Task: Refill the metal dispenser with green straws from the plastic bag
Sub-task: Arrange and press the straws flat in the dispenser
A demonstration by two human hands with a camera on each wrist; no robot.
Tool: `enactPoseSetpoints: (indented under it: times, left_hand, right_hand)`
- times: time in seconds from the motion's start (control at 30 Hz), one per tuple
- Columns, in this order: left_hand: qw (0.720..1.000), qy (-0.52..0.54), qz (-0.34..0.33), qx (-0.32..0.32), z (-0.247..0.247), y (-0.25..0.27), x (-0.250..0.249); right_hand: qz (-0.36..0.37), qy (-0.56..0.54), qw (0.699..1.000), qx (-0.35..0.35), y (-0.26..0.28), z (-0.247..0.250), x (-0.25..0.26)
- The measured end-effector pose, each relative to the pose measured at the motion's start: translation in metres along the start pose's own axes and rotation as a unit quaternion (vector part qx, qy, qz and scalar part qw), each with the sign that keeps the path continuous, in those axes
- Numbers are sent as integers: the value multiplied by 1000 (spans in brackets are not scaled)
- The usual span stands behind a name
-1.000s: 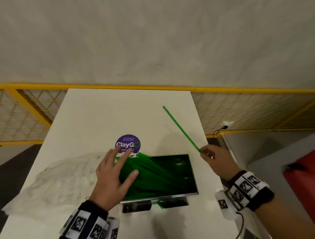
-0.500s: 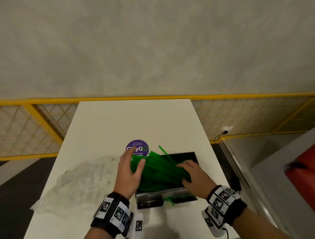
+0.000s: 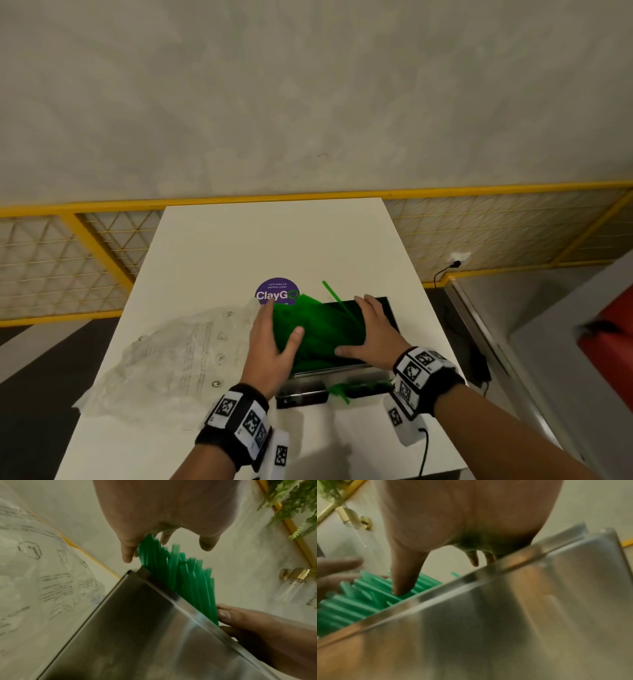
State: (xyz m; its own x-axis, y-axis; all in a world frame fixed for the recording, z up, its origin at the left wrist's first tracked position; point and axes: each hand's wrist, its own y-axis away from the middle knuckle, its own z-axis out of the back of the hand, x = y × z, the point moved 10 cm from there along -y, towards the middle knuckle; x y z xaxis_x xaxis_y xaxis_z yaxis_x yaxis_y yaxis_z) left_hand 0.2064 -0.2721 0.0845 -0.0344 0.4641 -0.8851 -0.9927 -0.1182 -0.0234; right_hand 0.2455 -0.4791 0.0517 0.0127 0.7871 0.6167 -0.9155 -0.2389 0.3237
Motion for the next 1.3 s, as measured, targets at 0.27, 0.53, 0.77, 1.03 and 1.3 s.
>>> enactPoseSetpoints:
  times: [0.27,0.53,0.77,1.03,1.3]
  left_hand:
    - [1000,-9,2,-25,-10,-10,-8]
    - [997,-4,77,1,0,-7,24]
    - [992,81,86,-50,0,-12,12]
    - [985,107,51,-124,10,-13,9]
    - [943,238,156,-170,5,-15,36]
  right_hand:
    - [39,-15,999,35,-2,-26,9]
    - [46,14,997,68,-5,-37,18]
    - [51,85,992,82,-14,-39,38]
    - [75,113,990,34,-9,-30,44]
    - [94,261,961,6,-6,-33,57]
